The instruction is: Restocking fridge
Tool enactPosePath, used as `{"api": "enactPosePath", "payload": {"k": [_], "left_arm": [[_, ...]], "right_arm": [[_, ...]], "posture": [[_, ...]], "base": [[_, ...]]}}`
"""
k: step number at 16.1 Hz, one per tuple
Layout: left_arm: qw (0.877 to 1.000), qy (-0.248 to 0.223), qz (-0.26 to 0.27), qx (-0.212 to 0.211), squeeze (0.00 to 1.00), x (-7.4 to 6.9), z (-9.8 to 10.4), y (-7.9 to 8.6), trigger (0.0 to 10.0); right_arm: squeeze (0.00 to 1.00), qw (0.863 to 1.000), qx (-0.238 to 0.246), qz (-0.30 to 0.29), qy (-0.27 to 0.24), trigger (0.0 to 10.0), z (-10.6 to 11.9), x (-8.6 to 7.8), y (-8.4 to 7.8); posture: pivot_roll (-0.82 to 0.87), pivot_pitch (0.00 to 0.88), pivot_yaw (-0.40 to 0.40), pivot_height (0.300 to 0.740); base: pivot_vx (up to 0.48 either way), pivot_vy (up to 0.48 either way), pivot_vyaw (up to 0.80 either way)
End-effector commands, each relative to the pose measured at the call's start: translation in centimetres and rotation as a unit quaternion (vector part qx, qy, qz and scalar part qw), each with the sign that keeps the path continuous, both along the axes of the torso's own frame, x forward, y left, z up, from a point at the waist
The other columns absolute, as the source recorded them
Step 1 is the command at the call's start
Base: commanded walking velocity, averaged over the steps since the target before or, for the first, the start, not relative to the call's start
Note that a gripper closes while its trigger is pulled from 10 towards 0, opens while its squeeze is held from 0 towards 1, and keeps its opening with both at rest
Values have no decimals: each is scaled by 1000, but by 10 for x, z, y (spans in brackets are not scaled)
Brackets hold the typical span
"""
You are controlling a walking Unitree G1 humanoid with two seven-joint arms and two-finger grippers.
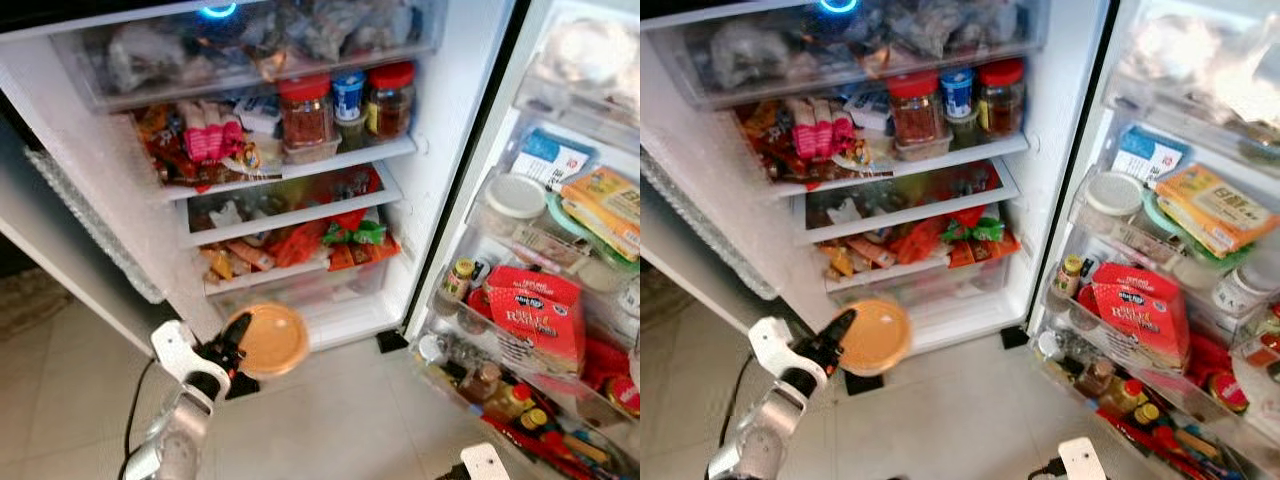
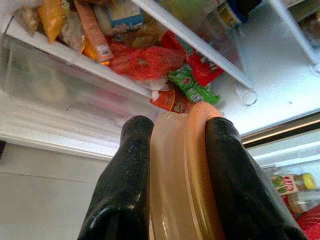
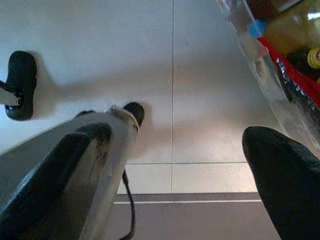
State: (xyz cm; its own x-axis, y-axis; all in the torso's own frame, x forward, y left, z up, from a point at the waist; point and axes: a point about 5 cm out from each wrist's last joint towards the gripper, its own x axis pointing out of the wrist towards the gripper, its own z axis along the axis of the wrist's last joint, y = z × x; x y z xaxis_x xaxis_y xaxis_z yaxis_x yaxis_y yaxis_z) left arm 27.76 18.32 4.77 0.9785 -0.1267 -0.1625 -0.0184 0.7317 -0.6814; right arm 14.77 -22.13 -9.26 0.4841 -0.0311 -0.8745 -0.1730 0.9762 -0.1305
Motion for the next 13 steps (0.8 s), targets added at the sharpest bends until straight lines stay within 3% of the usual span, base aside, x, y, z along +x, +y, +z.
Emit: {"api": "enactPosePath", "payload": {"k": [1, 4, 7, 10, 13], "left_arm": [[1000, 0, -7, 1, 0, 1, 2, -3, 10000], [1000, -4, -10, 12, 0, 2, 3, -3, 10000], [1000, -4, -5, 18, 0, 2, 4, 4, 10000], [1000, -3, -9, 20, 0, 4, 3, 2, 10000], [1000, -5, -19, 25, 0, 6, 5, 0, 10000]], "right_arm": [[0, 1000, 7, -12, 19, 10000, -5, -13, -1], [0, 1000, 4, -5, 23, 10000, -5, -14, 0], [0, 1000, -5, 19, 21, 10000, -5, -12, 2], [0, 1000, -7, 15, 20, 10000, -5, -12, 3], [0, 1000, -1, 2, 27, 10000, -6, -14, 3]], "posture": [[-115, 123, 30, 740], [-101, 97, 30, 740], [-103, 73, 39, 740], [-111, 55, 47, 740], [-107, 42, 49, 740]], "base": [[0, 0, 0], [0, 0, 0], [265, 0, 0], [282, 0, 723], [291, 0, 0]]}}
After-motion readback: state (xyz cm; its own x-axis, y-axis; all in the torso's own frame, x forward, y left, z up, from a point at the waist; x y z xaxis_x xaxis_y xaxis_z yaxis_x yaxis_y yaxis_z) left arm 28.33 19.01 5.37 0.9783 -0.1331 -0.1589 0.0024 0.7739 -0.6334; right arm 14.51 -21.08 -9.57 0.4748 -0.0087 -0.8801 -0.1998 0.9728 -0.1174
